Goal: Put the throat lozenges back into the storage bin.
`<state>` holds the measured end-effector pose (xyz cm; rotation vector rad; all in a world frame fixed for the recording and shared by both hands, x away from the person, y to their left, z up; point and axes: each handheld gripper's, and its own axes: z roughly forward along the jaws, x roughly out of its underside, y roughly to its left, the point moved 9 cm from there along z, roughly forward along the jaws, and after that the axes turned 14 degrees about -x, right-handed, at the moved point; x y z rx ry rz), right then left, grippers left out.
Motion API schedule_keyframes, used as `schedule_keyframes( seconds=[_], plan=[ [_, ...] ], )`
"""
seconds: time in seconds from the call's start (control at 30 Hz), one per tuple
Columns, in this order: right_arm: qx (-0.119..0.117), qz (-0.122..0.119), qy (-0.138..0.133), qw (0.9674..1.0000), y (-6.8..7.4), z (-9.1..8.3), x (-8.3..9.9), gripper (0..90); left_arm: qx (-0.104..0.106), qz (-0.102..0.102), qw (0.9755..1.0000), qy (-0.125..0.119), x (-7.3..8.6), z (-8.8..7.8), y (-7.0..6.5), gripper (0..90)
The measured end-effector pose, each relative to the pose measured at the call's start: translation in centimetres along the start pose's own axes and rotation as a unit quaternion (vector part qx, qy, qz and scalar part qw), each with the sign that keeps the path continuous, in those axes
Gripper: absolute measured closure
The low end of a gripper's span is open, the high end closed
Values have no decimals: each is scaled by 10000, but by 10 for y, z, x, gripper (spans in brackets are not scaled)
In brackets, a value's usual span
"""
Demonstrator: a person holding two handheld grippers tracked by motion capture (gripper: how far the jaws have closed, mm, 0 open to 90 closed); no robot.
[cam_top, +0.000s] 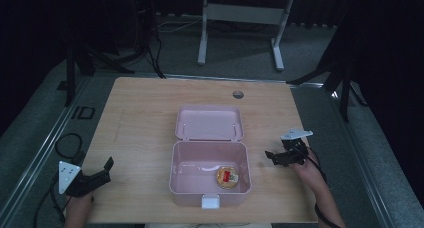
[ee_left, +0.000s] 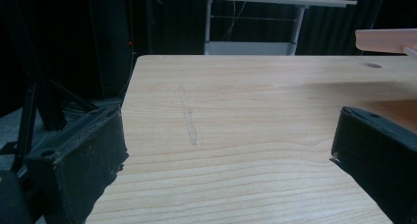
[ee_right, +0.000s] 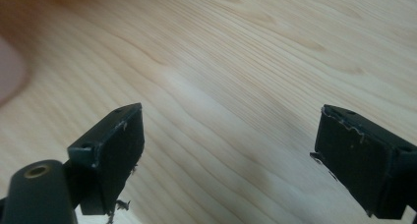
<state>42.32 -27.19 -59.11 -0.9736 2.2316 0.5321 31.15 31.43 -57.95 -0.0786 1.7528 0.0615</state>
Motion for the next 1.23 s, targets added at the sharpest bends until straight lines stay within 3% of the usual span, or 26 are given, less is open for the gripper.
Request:
schedule_keyframes(
  seconds=[0.07,0.13,0.17,0.2,0.23,0.4,0.57,0.67,0.73,0.83,0.93,1.23],
  plan=[
    [139,90,-83,9998,-4,-2,3,112,-1,1,10000,-2,0,0,0,5],
    [344,341,-296,9984,-12,-6,11,112,-1,-4,10000,-5,0,0,0,5],
    [530,427,-357,9970,-17,-8,14,112,-1,-1,10000,-2,0,0,0,5],
    [530,427,-357,9970,-17,-8,14,112,-1,-1,10000,-2,0,0,0,5],
    [834,683,-457,9931,-26,-14,20,112,0,1,10000,-2,0,0,0,5],
    [1300,1157,-693,9823,-37,-28,34,112,-3,1,10000,-3,0,0,0,5],
    [1620,1431,-770,9733,-45,-37,49,112,-4,1,10000,-2,0,0,0,5],
    [1842,1577,-977,9652,-51,-46,54,113,-6,-1,10000,-1,0,0,0,5],
    [1992,1720,-1128,9581,-56,-50,57,113,-6,-6,10000,3,0,0,0,5],
    [2128,1848,-1210,9518,-61,-54,62,113,-7,-19,10000,2,0,0,0,5],
    [2104,1943,-1253,9499,-63,-54,62,113,-5,-24,10000,0,0,0,0,5],
    [2026,1868,-1123,9547,-62,-50,62,113,-2,-30,10000,-1,0,0,0,5]
  ],
)
